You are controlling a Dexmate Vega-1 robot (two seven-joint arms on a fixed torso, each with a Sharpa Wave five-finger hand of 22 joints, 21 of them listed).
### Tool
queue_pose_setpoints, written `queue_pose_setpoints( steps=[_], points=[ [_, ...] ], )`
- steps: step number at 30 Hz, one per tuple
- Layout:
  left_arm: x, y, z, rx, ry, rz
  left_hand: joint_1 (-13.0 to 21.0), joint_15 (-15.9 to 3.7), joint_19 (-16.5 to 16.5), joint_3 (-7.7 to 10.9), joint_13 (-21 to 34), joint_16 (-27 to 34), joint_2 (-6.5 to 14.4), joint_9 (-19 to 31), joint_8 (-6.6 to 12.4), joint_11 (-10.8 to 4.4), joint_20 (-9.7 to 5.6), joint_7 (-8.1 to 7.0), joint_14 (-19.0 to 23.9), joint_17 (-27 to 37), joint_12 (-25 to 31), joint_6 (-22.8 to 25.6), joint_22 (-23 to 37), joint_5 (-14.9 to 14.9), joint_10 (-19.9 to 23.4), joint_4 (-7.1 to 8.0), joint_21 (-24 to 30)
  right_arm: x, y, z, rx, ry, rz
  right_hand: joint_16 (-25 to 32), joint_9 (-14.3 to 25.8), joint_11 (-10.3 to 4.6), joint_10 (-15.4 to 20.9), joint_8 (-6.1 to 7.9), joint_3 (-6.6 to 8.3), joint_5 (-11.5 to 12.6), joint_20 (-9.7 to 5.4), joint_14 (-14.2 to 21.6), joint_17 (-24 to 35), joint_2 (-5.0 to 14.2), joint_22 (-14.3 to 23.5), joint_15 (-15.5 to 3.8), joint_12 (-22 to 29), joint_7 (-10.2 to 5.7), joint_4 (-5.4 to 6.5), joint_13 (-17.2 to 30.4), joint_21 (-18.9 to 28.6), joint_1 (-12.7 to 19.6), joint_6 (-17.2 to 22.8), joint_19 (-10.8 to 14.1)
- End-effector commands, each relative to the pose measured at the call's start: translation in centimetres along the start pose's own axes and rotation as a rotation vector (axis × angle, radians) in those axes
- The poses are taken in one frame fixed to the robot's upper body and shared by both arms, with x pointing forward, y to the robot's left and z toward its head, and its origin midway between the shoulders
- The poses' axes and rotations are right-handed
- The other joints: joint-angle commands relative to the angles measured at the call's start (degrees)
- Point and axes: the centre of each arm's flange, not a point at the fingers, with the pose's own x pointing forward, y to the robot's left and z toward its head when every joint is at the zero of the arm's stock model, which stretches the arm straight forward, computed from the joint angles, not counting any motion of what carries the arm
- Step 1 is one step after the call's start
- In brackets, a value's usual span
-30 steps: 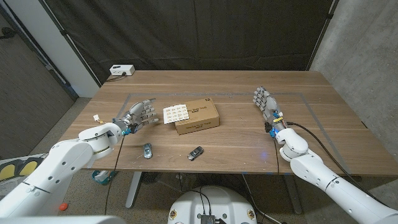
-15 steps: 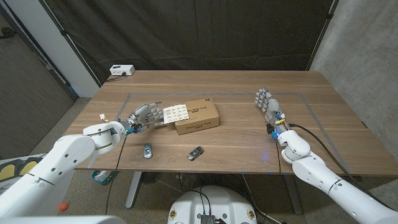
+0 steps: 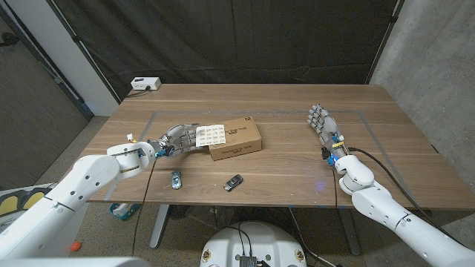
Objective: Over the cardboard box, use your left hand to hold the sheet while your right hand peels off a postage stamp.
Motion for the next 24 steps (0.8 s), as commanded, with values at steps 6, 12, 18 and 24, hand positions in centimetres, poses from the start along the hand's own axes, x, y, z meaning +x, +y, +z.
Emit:
queue_pose_setpoints(
  steps=[6, 12, 18, 24],
  points=[
    [1.3, -0.1, 0.4, 0.021, 0.030, 0.078, 4.0, -3.52, 2.1, 2.40, 2.2, 6.0, 5.0, -0.2, 2.01, -1.60, -1.85, -0.24, 9.6, 4.3, 5.6, 13.0, 0.3, 0.9, 11.1, -1.04, 3.0, 0.2, -0.5, -0.2, 0.003, 0.000, -0.021, 0.3, 0.2, 0.10, 0.4, 0.36, 0.12, 0.0, 0.31, 0.7, 0.1, -0.19, 0.2, 0.29, 0.3, 0.09, -0.20, 0.1, 0.3, -0.1, 0.6, 0.4],
    [1.5, -0.1, 0.6, 0.066, 0.064, 0.118, 7.7, -4.79, 3.4, 3.48, 3.5, 9.2, 5.1, -0.2, 2.91, -2.12, -2.70, 0.28, 14.2, 6.6, 8.4, 19.8, 0.4, 1.5, 16.3, -2.99, 5.2, 0.1, -0.6, -0.2, 0.001, -0.007, -0.030, 0.3, 0.2, 0.14, 0.6, 0.40, 0.12, 0.0, 0.55, 0.8, 0.1, -0.20, 0.2, 0.27, 0.3, 0.14, -0.19, 0.1, 0.3, -0.1, 0.8, 0.5],
    [2.1, -0.1, 1.1, 0.125, 0.086, 0.105, 10.5, -4.99, 3.0, 1.97, 5.5, 11.7, 2.1, 1.5, 3.32, -2.27, -2.40, -0.42, 14.5, 9.7, 9.4, 20.7, 0.6, 1.2, 15.7, -3.40, 6.8, 0.0, -0.7, -0.2, 0.001, -0.007, -0.039, 0.3, 0.2, 0.14, 0.7, 0.39, 0.12, 0.0, 0.73, 1.0, 0.1, -0.19, 0.2, 0.36, 0.4, 0.19, -0.13, 0.1, 0.4, -0.2, 0.9, 0.6],
    [2.7, -0.4, 1.6, 0.144, 0.088, 0.071, 8.2, -4.70, 0.6, -0.59, 7.5, 9.4, -1.4, 2.3, 1.76, -2.67, -1.17, -0.69, 10.2, 9.9, 9.3, 17.7, 0.5, 0.1, 12.1, -1.57, 7.7, -0.2, -0.8, -0.1, -0.001, -0.013, -0.049, 0.4, 0.2, 0.11, 0.7, 0.39, 0.09, 0.0, 0.79, 1.2, 0.2, -0.18, 0.2, 0.26, 0.4, 0.23, -0.05, 0.0, 0.4, -0.3, 0.9, 0.7]
  ],
)
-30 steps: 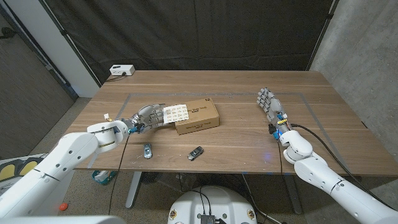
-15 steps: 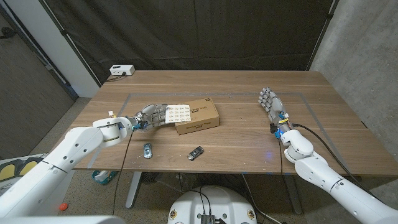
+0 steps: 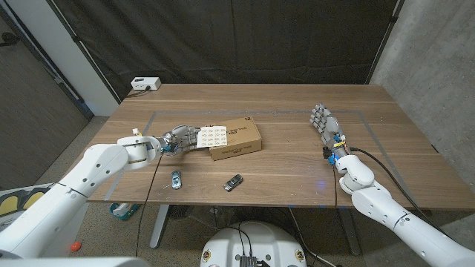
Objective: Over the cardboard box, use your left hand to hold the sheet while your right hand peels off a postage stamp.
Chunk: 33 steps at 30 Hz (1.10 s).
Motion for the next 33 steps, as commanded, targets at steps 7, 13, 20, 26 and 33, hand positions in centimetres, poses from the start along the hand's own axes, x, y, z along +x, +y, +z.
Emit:
queue_pose_setpoints(
  steps=[7, 13, 20, 26, 33],
  points=[
    [1.1, -0.7, 1.2, 0.091, -0.016, -0.010, 10.0, -1.83, -2.1, 2.04, 4.5, 4.6, 3.9, 3.3, 3.30, -0.06, 0.60, -0.15, 2.2, 6.1, 3.9, 5.3, 0.3, 1.3, 3.8, -1.07, 3.9, -0.4, -0.4, 0.2, -0.007, -0.010, -0.026, 0.4, 0.2, -0.25, 0.5, 0.37, 0.08, 0.0, 0.40, 0.7, 0.1, -0.19, 0.2, 0.01, 0.4, 0.00, 0.02, 0.0, 0.4, -0.5, 0.6, 0.2],
    [1.2, -0.8, 1.4, 0.116, -0.041, -0.042, 11.9, -0.88, -6.9, -0.46, 12.7, 9.2, 8.2, 10.6, 5.51, 1.35, 0.88, 1.29, -2.5, 14.8, 6.3, -1.6, 1.5, 0.4, -1.3, 0.90, 8.3, -0.3, -0.3, 0.2, -0.009, -0.011, -0.022, 0.3, 0.2, -0.22, 0.5, 0.37, 0.03, -0.1, 0.45, 0.6, 0.2, -0.24, 0.2, 0.04, 0.4, 0.00, 0.10, 0.0, 0.4, -0.6, 0.7, 0.2],
    [1.8, -1.1, 1.1, 0.020, -0.137, -0.126, 12.9, -0.88, -10.8, -0.50, 25.7, 10.5, 9.5, 22.4, 11.08, 0.88, 0.79, 0.44, -8.8, 23.5, 10.3, -10.0, 0.6, 0.9, -8.7, 4.35, 12.6, 0.1, -0.1, 0.4, -0.016, -0.011, -0.013, 0.3, 0.2, -0.20, 0.6, 0.37, -0.01, -0.1, 0.42, 0.7, 0.2, -0.26, 0.2, 0.17, 0.3, 0.04, 0.17, 0.0, 0.4, -0.7, 0.8, 0.2],
    [2.9, -1.6, 0.7, -0.084, -0.259, -0.244, 12.6, -1.80, -10.5, -0.21, 27.5, 10.2, 9.3, 24.6, 12.87, -0.13, -0.57, -0.42, -9.1, 24.6, 10.8, -10.0, 0.1, 1.3, -8.7, 5.35, 13.2, 0.2, 0.1, 0.7, -0.032, -0.014, 0.000, 0.2, 0.2, -0.06, 0.6, 0.40, 0.03, -0.1, 0.40, 0.6, 0.2, -0.24, 0.2, 0.17, 0.3, 0.01, 0.18, 0.1, 0.4, -0.8, 0.9, 0.2],
    [3.8, -2.4, 0.9, -0.144, -0.374, -0.339, 11.7, -2.39, -11.4, -0.17, 27.7, 9.1, 8.7, 25.9, 14.01, -1.10, -0.93, -1.57, -9.1, 24.9, 10.2, -10.3, -0.3, 1.7, -9.1, 6.53, 13.4, 0.1, 0.6, 1.7, -0.085, -0.033, 0.011, 0.0, 0.2, -0.01, 1.7, 0.79, 0.43, 0.1, 0.34, 0.7, 0.0, -0.03, 0.2, 0.12, 0.7, 0.24, -0.25, 0.1, 0.4, -0.1, 2.2, 0.1]
  ],
)
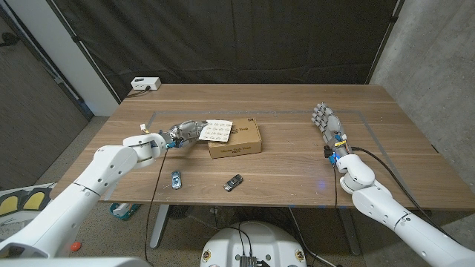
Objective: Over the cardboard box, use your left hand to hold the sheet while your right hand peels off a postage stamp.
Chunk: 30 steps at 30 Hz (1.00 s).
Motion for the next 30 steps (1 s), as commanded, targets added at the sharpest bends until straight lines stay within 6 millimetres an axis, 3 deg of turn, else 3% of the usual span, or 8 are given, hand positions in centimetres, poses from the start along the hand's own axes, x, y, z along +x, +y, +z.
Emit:
queue_pose_setpoints(
  steps=[1, 10, 19, 24, 25, 26, 27, 30],
  points=[
    [1.4, -0.8, -0.1, -0.094, -0.203, -0.150, -0.3, -5.28, -0.4, 0.01, 0.5, -0.8, 0.5, 8.4, 1.77, -3.75, -0.20, -1.04, -0.1, 0.2, -0.4, -0.1, -0.1, 0.5, -2.4, 0.95, 0.3, 0.0, 0.7, 1.2, -0.068, -0.023, 0.020, 0.0, 0.2, -0.04, 1.0, 0.48, 0.48, 0.1, 0.11, 0.3, 0.0, 0.30, 0.2, -0.02, 0.7, 0.03, -0.33, 0.1, 0.1, 0.3, 1.4, 0.0],
    [2.1, -1.5, 0.7, -0.105, -0.239, -0.167, -1.0, -5.91, -0.7, 0.22, 0.2, -2.1, -0.1, 8.6, 2.29, -4.22, -0.33, -1.53, 0.3, 0.1, -0.9, 0.1, -0.6, 1.3, -1.9, 1.62, 0.2, -0.3, 2.6, 3.8, -0.217, -0.101, 0.023, 0.7, 0.2, -0.34, 4.8, 1.25, 1.51, 0.2, 0.03, 3.8, -0.2, 0.13, 0.2, -1.16, 1.8, -0.34, -2.52, 0.1, 0.7, 3.1, 5.2, 1.7],
    [2.9, -2.6, 1.5, -0.120, -0.266, -0.159, -1.1, -6.29, -0.6, 0.63, -1.6, -3.3, -0.2, 7.9, 2.43, -4.56, -0.77, -1.88, 1.1, -0.2, -2.1, 0.7, -0.6, 1.6, -0.8, 1.92, 0.6, -1.3, 5.2, 6.7, -0.420, -0.173, -0.012, 1.8, 0.4, -1.69, 11.7, 2.49, 2.27, -0.7, -1.20, 11.5, 0.0, -0.84, 0.5, -5.47, 3.6, -1.38, -5.72, 0.2, 2.9, 8.4, 13.0, 6.4],
    [3.3, -3.3, 1.7, -0.132, -0.270, -0.171, -1.1, -6.55, -0.4, 0.93, -3.1, -4.0, -0.3, 7.3, 2.57, -5.05, -1.32, -2.09, 2.1, -0.6, -3.0, 1.4, -0.5, 1.5, 0.1, 1.90, 1.2, -2.0, 6.6, 7.9, -0.505, -0.233, -0.049, 2.0, 0.4, -2.23, 14.0, 2.99, 3.18, -0.6, -1.82, 14.1, 0.2, -0.79, 0.7, -7.72, 4.1, -2.62, -7.03, 0.3, 3.7, 12.8, 16.1, 8.0],
    [3.4, -3.5, 1.8, -0.133, -0.270, -0.172, -1.1, -6.60, -0.4, 1.00, -3.4, -4.4, -0.4, 7.1, 2.55, -5.08, -1.44, -2.21, 2.4, -1.0, -3.2, 1.5, -0.4, 1.4, 0.3, 1.88, 1.4, -2.2, 6.8, 8.1, -0.528, -0.247, -0.061, 2.0, 0.4, -2.32, 14.5, 3.16, 3.47, -0.7, -2.06, 14.6, 0.2, -0.87, 0.8, -8.07, 4.2, -2.80, -7.29, 0.3, 4.1, 14.2, 17.0, 8.7],
    [3.4, -3.6, 1.9, -0.134, -0.270, -0.177, -1.0, -6.54, -0.3, 1.11, -3.9, -4.8, -0.4, 6.9, 2.60, -5.23, -1.53, -2.17, 2.7, -1.4, -3.4, 1.7, -0.4, 1.3, 0.6, 1.86, 1.6, -2.4, 7.1, 8.3, -0.546, -0.258, -0.078, 2.1, 0.5, -2.08, 15.7, 3.56, 4.05, -0.8, -1.33, 15.9, 0.2, -1.28, 0.8, -8.08, 4.5, -2.59, -7.70, 0.3, 4.8, 17.3, 19.0, 10.2],
    [3.5, -3.7, 2.0, -0.137, -0.273, -0.180, -1.0, -6.74, -0.4, 1.28, -4.5, -5.6, -0.4, 6.6, 2.49, -5.13, -1.65, -2.32, 3.0, -2.3, -3.9, 1.6, -0.3, 1.1, 0.9, 1.82, 2.0, -2.5, 7.3, 8.5, -0.562, -0.268, -0.095, 2.0, 0.5, -3.20, 16.8, 3.66, 4.27, -0.8, -1.47, 16.6, 0.2, -1.85, 0.8, -8.49, 4.7, -3.16, -7.64, 0.3, 5.1, 19.8, 20.3, 10.7],
    [3.6, -4.1, 2.2, -0.131, -0.273, -0.184, -0.9, -6.75, -0.3, 1.49, -5.3, -6.2, -0.4, 6.2, 2.51, -5.22, -1.82, -2.30, 3.6, -2.8, -4.3, 1.8, -0.2, 0.8, 1.3, 1.76, 2.4, -2.9, 8.0, 8.9, -0.608, -0.304, -0.123, 2.3, 0.5, -4.07, 18.6, 4.22, 4.28, -0.9, -1.65, 18.5, 0.4, -2.72, 0.9, -9.67, 5.0, -4.44, -7.53, 0.4, 5.9, 23.6, 23.7, 12.0]
  ],
)
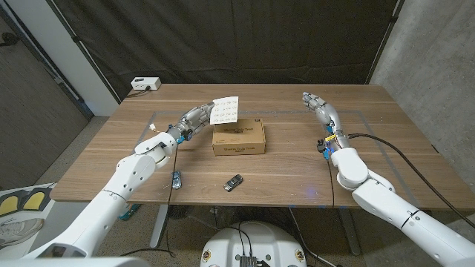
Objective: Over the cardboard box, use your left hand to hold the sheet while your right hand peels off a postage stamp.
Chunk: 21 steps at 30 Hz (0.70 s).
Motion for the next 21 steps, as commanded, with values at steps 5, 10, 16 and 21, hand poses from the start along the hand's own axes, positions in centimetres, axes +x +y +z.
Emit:
queue_pose_setpoints(
  steps=[5, 10, 16, 21],
  points=[
    [1.7, -2.0, 0.6, -0.021, -0.016, -0.030, 0.4, -6.25, 0.4, 1.25, -1.8, -2.3, 0.1, 2.1, 2.20, -4.74, -0.73, -1.64, 2.3, -2.0, -1.3, 2.9, 0.3, -1.4, 2.3, -0.34, 1.8, -1.4, 2.4, 5.0, -0.300, -0.174, -0.164, 1.1, 0.2, -2.82, 5.7, 1.44, -0.09, -0.3, -0.66, 4.9, 0.8, -2.05, 0.4, -5.92, 1.4, -2.28, 0.29, 0.0, 2.2, 8.9, 7.8, 3.5],
    [2.0, -2.6, 1.0, -0.019, -0.013, -0.028, 0.2, -6.26, 0.4, 1.55, -2.8, -3.2, 0.0, 1.5, 2.12, -4.87, -0.87, -1.58, 3.1, -2.7, -2.1, 2.8, 0.3, -2.1, 2.5, -0.28, 2.4, -1.7, 3.2, 5.8, -0.341, -0.220, -0.192, 2.0, 0.2, -3.84, 9.0, 1.91, -1.22, -0.3, -1.24, 6.9, 1.4, -2.99, 0.6, -7.36, 2.2, -3.51, 0.72, 0.0, 3.2, 11.1, 11.4, 4.9],
    [2.4, -3.3, 1.4, -0.026, -0.001, -0.024, 0.0, -6.55, 1.3, 2.21, -5.0, -5.9, -0.5, 0.6, 2.27, -4.77, -1.03, -1.65, 4.6, -6.2, -3.8, 3.0, 0.2, -2.3, 3.4, -0.46, 3.6, -2.3, 4.4, 7.0, -0.433, -0.272, -0.241, 3.0, 0.3, -4.45, 12.5, 1.81, -3.14, 0.0, -2.07, 9.1, 2.1, -4.69, 0.7, -8.60, 3.1, -4.26, 1.21, 0.0, 4.0, 11.9, 13.6, 5.8],
    [2.7, -4.0, 1.7, -0.032, 0.006, -0.012, -0.5, -6.62, 3.2, 3.11, -7.8, -7.7, -1.6, -0.4, 2.96, -4.55, -1.18, -1.80, 7.0, -9.0, -6.0, 4.0, -0.4, -1.6, 5.6, -0.89, 4.7, -2.8, 5.3, 7.8, -0.487, -0.309, -0.289, 5.0, 0.4, -5.11, 15.6, 2.06, -5.13, 0.6, -3.32, 12.5, 3.5, -5.53, 0.7, -9.51, 3.8, -4.82, 1.74, 0.1, 5.1, 12.7, 17.0, 7.0]
  ],
)
